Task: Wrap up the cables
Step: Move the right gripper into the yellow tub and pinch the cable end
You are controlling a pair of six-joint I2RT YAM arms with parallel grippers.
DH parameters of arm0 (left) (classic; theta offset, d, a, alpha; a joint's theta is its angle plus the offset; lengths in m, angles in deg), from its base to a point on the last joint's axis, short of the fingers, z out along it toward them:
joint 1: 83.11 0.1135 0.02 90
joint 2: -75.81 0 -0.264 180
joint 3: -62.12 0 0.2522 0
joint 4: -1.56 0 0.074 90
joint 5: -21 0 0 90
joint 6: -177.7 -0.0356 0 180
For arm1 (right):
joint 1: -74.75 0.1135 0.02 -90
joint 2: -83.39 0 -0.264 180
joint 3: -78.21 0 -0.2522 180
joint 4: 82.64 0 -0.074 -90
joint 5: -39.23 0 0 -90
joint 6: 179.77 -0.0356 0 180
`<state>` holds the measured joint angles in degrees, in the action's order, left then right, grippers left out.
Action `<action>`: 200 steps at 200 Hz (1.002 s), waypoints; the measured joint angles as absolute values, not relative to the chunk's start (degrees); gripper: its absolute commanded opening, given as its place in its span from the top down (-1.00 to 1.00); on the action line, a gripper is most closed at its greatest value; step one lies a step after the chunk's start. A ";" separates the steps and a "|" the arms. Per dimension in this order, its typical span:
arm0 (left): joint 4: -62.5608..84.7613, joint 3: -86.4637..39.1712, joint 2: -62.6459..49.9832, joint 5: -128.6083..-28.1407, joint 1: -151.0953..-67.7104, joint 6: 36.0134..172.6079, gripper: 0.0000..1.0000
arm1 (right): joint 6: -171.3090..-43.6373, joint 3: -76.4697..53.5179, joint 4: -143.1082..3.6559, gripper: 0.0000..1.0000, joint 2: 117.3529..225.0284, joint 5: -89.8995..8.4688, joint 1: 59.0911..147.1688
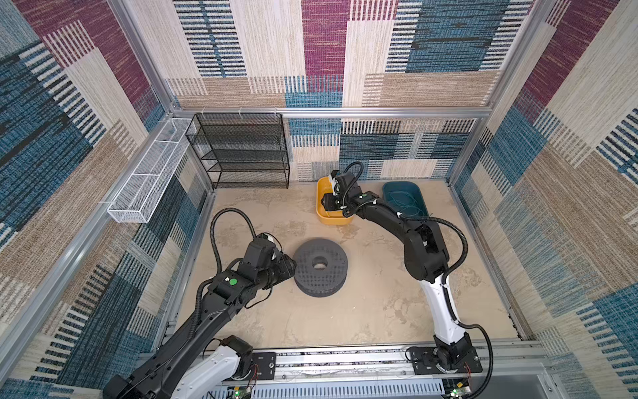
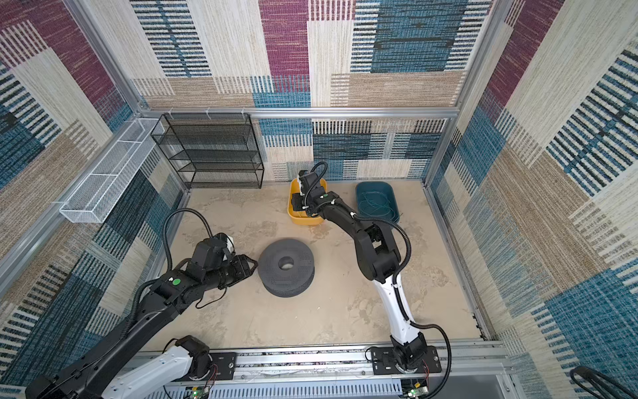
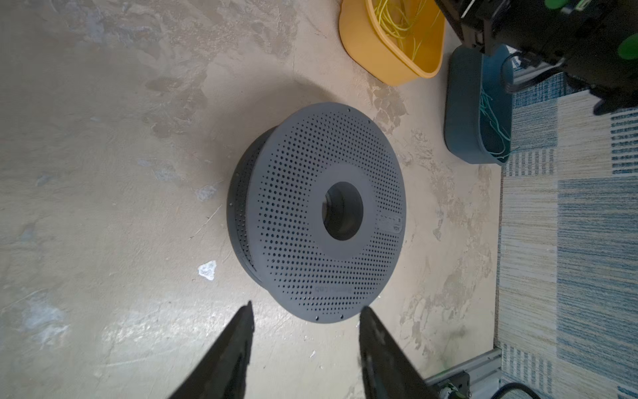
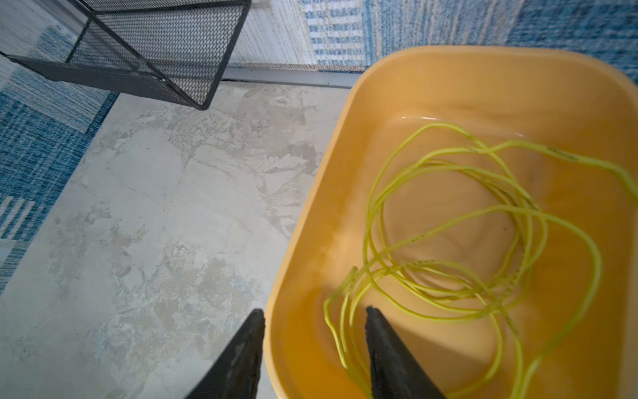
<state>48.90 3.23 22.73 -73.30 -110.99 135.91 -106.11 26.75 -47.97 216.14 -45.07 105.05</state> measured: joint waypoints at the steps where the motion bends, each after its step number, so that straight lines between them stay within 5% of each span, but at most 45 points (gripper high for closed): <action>1: 48.93 3.21 22.67 -73.28 -110.99 135.91 -0.03 | -106.16 26.86 -47.97 0.00 216.23 -45.05 105.05; 122: 48.93 1.20 20.57 -72.18 -110.99 135.93 -0.03 | -111.01 34.95 -44.52 0.42 224.97 -43.41 104.33; 200: 49.23 -0.05 19.91 -71.94 -110.99 135.84 -0.04 | -112.67 37.16 -43.95 0.97 224.66 -40.22 104.02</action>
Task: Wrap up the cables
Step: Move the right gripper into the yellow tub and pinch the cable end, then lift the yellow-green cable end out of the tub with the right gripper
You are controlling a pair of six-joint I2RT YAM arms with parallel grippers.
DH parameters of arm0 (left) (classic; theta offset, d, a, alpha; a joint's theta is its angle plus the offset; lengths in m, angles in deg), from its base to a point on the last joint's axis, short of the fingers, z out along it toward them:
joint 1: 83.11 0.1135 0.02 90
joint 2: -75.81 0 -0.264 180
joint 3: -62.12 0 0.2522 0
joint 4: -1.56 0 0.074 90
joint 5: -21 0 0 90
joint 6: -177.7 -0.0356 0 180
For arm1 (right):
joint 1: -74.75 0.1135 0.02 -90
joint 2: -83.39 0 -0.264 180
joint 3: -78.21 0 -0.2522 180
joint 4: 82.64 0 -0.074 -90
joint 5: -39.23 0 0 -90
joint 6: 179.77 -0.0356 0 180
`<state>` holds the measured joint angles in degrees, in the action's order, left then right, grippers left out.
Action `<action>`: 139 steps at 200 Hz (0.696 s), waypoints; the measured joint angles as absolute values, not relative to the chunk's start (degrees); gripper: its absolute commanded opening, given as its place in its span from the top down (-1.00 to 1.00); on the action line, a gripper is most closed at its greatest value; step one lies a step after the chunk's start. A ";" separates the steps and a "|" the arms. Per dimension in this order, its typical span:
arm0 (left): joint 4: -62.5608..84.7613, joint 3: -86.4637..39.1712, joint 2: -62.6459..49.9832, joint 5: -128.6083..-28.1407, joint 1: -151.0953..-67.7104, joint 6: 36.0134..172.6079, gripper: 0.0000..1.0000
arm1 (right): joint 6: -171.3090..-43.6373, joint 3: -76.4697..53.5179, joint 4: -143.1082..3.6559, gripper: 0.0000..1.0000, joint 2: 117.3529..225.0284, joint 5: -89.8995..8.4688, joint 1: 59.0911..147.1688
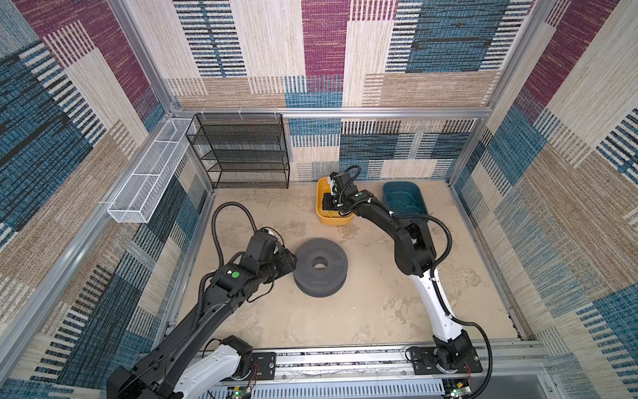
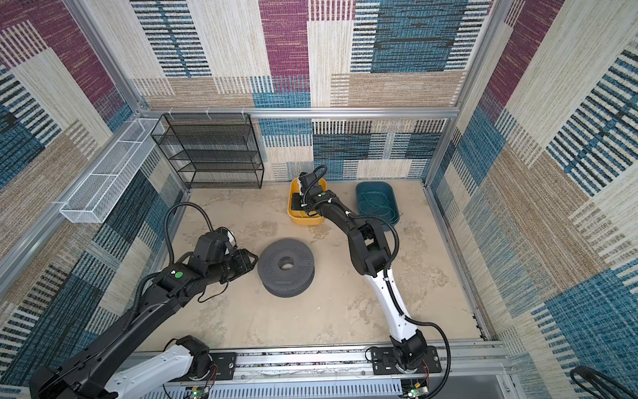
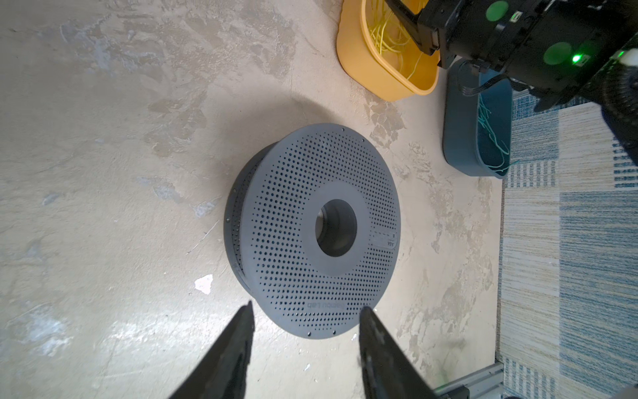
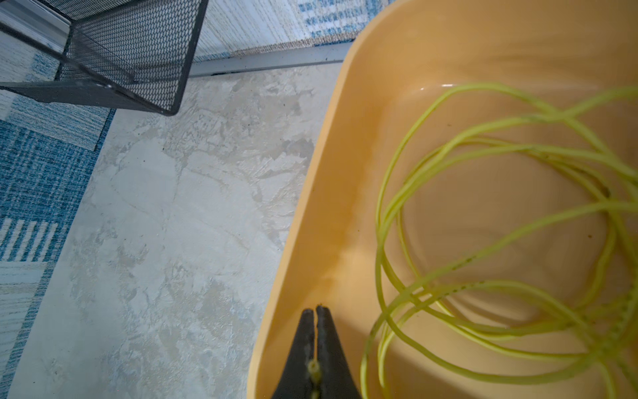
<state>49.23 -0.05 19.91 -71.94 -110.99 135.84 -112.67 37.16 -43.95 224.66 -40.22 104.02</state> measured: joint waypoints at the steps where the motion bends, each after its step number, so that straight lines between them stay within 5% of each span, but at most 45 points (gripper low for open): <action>1: 49.25 -0.07 19.91 -71.94 -110.99 135.84 -0.04 | -112.78 37.16 -43.90 0.97 224.55 -40.22 104.02; 139: 54.24 -3.57 26.01 -67.90 -110.88 131.82 -0.04 | -111.95 36.83 -41.63 1.00 213.95 -38.71 104.00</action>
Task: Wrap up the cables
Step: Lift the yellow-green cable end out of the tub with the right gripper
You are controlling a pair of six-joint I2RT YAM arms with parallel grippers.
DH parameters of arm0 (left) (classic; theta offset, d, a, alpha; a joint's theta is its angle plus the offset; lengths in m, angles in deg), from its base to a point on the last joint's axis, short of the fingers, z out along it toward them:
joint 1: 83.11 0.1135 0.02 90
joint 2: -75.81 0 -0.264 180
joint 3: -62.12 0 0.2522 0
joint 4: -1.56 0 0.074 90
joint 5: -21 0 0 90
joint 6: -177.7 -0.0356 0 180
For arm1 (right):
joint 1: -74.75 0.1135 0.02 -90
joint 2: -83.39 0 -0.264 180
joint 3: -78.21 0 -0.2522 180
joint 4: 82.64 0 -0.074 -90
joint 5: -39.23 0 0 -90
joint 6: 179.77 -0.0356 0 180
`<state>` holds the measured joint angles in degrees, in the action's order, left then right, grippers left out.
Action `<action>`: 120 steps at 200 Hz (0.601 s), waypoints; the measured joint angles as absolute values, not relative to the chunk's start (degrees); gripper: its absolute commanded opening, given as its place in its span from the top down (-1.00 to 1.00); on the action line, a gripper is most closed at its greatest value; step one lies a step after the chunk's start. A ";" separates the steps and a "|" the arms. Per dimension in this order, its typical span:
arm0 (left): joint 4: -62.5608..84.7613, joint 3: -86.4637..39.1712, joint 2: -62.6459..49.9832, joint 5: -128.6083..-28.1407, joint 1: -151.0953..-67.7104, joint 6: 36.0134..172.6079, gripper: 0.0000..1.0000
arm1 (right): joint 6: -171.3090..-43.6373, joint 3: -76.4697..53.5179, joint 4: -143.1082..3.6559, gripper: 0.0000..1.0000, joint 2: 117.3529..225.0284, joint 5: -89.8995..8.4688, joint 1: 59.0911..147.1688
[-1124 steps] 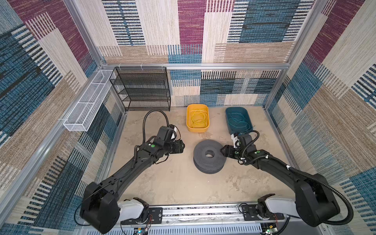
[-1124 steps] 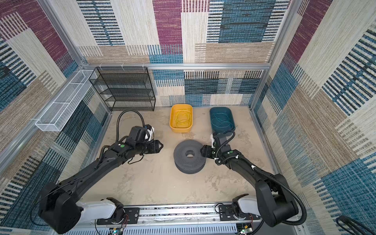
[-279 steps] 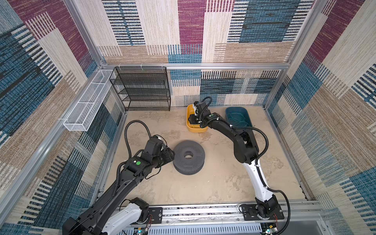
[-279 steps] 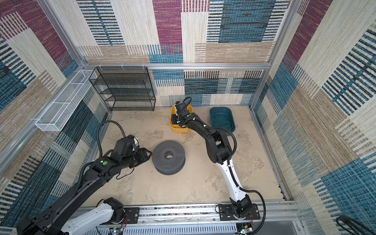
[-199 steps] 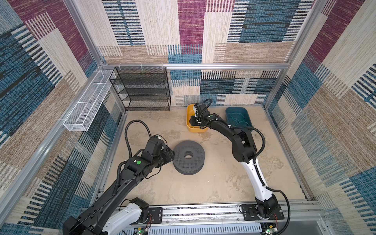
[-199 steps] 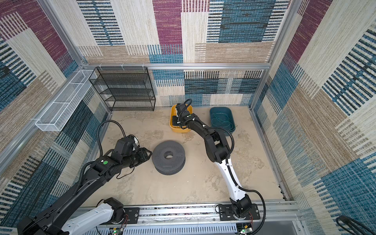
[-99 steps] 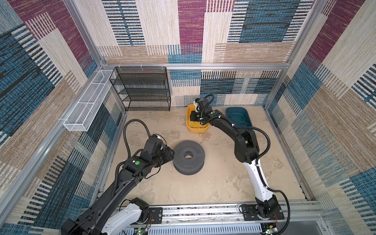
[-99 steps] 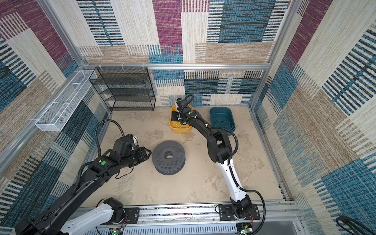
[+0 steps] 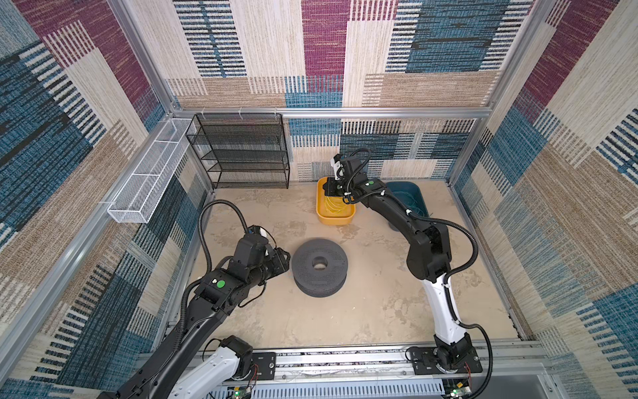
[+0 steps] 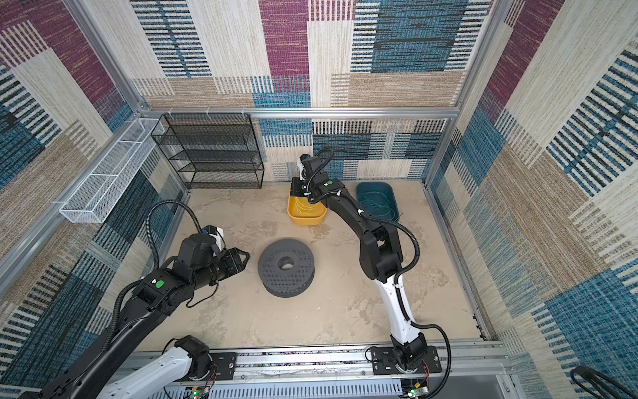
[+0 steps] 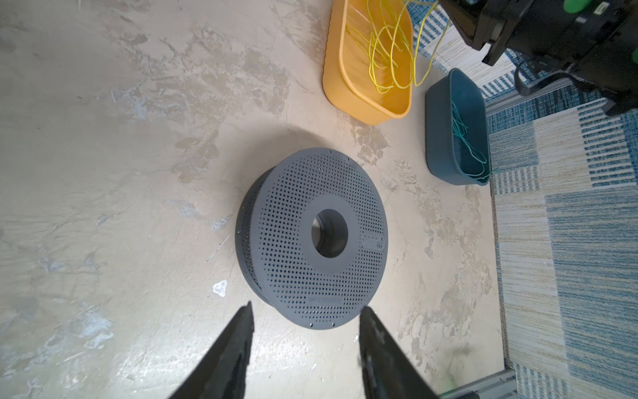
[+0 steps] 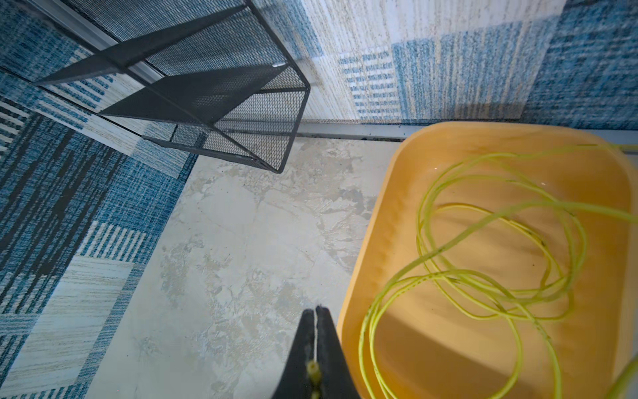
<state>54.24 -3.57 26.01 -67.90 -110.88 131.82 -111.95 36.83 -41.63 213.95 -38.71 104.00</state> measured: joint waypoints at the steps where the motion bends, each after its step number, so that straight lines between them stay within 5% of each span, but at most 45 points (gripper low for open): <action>1: 54.24 -3.59 26.01 -67.88 -110.88 131.80 -0.04 | -111.95 36.83 -41.61 1.00 213.86 -38.71 104.02; 120: 55.07 -3.92 26.16 -67.77 -110.90 130.55 -0.04 | -112.06 36.83 -41.28 1.00 208.16 -31.72 103.98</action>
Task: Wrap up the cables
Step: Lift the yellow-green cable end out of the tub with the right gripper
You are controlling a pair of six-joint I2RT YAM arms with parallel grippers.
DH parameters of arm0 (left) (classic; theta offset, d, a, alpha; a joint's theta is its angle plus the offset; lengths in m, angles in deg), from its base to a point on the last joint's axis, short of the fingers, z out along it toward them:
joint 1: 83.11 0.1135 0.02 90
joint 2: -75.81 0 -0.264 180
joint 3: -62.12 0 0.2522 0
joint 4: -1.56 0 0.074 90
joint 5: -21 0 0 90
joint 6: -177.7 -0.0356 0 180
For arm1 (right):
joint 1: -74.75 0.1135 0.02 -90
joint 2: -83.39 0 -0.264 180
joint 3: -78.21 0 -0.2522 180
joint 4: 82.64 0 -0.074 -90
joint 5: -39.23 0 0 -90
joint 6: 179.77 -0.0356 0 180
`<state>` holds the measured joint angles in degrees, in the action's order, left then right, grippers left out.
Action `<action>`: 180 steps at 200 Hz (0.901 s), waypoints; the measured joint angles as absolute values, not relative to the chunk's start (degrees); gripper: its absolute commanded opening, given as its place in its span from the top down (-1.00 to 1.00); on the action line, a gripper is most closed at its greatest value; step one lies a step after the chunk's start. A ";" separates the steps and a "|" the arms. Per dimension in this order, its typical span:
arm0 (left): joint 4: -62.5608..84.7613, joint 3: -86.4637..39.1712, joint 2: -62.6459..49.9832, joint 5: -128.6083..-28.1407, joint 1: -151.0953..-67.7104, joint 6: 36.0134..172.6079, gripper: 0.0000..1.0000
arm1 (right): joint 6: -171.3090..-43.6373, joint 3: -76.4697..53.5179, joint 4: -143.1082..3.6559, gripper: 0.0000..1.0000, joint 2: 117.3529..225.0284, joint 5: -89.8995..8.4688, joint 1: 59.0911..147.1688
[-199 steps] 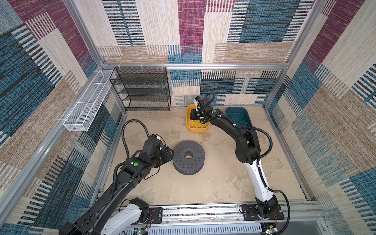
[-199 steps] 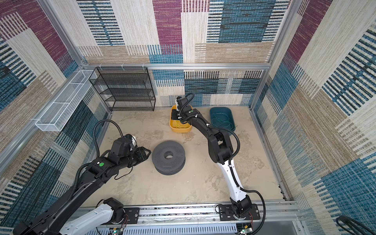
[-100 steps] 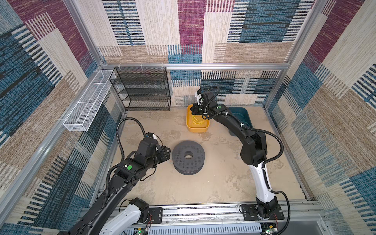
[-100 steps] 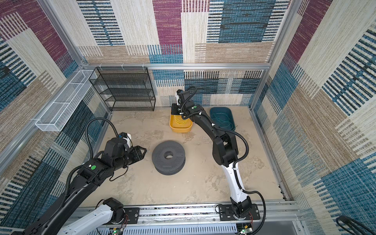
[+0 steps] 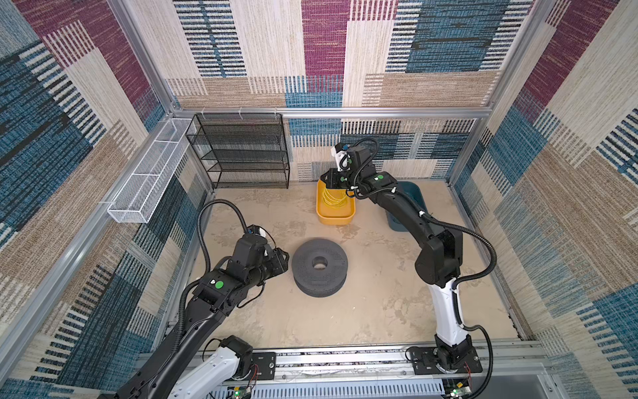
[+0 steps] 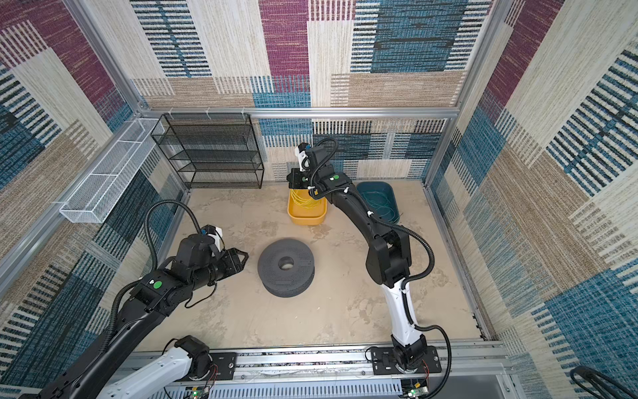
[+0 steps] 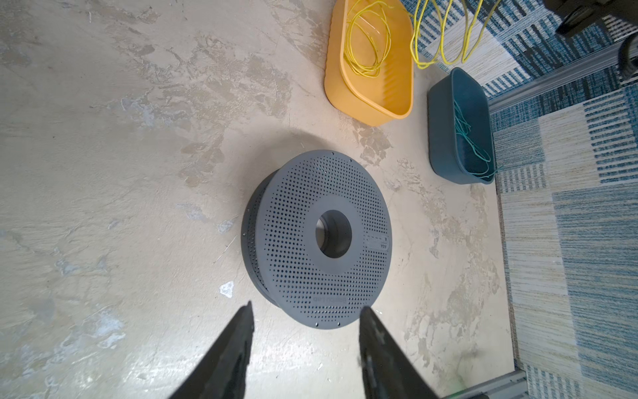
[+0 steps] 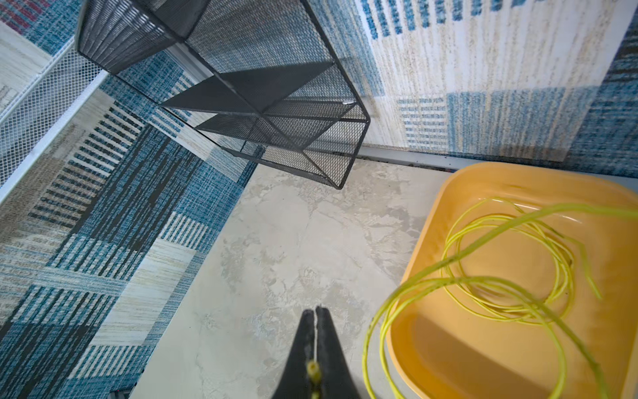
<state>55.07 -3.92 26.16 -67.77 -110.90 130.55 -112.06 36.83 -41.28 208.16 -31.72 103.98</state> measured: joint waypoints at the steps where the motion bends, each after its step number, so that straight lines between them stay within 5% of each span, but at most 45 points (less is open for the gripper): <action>1: 55.07 -3.92 26.14 -67.77 -110.90 130.55 -0.04 | -112.08 36.83 -41.28 1.00 208.16 -31.68 103.98; 84: 55.07 -4.62 25.46 -68.36 -110.84 129.29 -0.10 | -113.15 30.47 -42.53 1.00 202.39 -24.92 103.96; 180: 46.94 -13.45 13.57 -76.90 -109.35 127.19 -0.17 | -115.90 -1.03 -50.13 1.00 177.91 -21.01 107.48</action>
<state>46.94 -13.45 13.57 -76.90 -109.35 127.19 -115.90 -1.03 -50.13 177.91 -21.01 107.48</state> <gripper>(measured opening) 0.593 0.064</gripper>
